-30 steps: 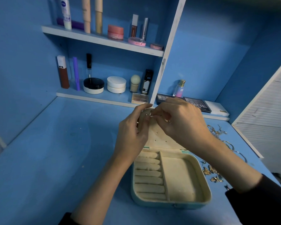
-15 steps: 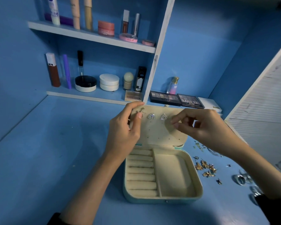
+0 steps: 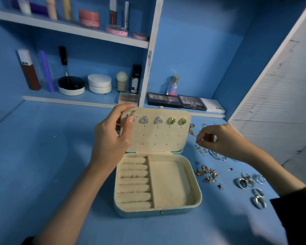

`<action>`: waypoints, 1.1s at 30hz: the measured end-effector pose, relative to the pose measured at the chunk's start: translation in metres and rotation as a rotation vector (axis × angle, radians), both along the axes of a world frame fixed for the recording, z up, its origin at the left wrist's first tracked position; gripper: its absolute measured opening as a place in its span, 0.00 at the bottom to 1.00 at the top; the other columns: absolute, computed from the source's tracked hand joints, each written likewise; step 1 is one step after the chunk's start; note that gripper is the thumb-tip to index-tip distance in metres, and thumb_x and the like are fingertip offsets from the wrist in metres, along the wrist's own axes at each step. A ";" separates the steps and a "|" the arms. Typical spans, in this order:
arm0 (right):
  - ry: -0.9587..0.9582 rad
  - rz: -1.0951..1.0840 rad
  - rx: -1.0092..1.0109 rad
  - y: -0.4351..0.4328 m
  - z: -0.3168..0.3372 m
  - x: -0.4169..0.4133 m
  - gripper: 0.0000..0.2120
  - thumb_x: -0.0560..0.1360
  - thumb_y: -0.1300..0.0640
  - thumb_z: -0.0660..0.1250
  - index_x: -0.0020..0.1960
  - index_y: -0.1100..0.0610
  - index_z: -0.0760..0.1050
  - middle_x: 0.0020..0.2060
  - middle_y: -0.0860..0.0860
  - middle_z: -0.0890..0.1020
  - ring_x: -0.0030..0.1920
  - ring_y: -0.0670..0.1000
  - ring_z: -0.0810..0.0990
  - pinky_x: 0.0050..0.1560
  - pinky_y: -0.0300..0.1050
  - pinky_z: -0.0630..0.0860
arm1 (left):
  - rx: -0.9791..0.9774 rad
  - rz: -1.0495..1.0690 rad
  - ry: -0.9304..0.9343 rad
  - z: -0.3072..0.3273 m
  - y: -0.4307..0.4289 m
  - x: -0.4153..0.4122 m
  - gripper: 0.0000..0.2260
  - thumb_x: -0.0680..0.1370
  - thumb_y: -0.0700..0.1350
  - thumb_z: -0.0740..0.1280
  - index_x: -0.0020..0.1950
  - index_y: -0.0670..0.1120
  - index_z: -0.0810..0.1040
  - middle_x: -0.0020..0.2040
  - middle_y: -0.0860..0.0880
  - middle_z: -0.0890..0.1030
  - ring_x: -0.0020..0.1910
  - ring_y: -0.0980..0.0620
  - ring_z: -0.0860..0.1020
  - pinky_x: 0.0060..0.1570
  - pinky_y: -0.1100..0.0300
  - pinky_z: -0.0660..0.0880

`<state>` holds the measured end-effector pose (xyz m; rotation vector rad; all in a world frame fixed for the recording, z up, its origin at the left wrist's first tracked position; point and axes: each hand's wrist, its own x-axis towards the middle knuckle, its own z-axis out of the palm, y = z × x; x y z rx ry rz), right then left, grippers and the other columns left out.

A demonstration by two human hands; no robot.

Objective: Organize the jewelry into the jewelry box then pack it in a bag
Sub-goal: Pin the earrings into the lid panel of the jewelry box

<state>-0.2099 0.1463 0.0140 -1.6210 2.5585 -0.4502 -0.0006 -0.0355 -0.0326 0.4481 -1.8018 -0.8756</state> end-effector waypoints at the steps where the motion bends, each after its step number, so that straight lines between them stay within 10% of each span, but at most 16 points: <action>1: 0.014 -0.006 0.014 0.001 -0.002 -0.002 0.08 0.72 0.61 0.69 0.39 0.48 0.79 0.33 0.44 0.79 0.34 0.44 0.76 0.39 0.37 0.72 | -0.001 0.001 -0.001 0.000 0.000 0.000 0.10 0.78 0.45 0.61 0.58 0.49 0.77 0.45 0.62 0.79 0.44 0.62 0.78 0.38 0.67 0.75; 7: 0.083 -0.075 0.129 0.009 -0.010 -0.015 0.05 0.72 0.59 0.68 0.42 0.50 0.81 0.37 0.44 0.78 0.38 0.46 0.76 0.45 0.48 0.77 | 0.013 -0.007 0.002 0.000 0.000 0.001 0.09 0.77 0.45 0.61 0.56 0.54 0.75 0.44 0.59 0.80 0.43 0.58 0.78 0.38 0.64 0.75; 33: 0.123 -0.174 0.196 0.002 -0.022 -0.009 0.05 0.73 0.51 0.68 0.45 0.51 0.80 0.41 0.45 0.78 0.43 0.49 0.76 0.42 0.43 0.73 | 0.013 -0.015 0.003 0.000 0.001 0.001 0.10 0.77 0.45 0.61 0.57 0.49 0.77 0.45 0.60 0.80 0.44 0.59 0.78 0.39 0.66 0.75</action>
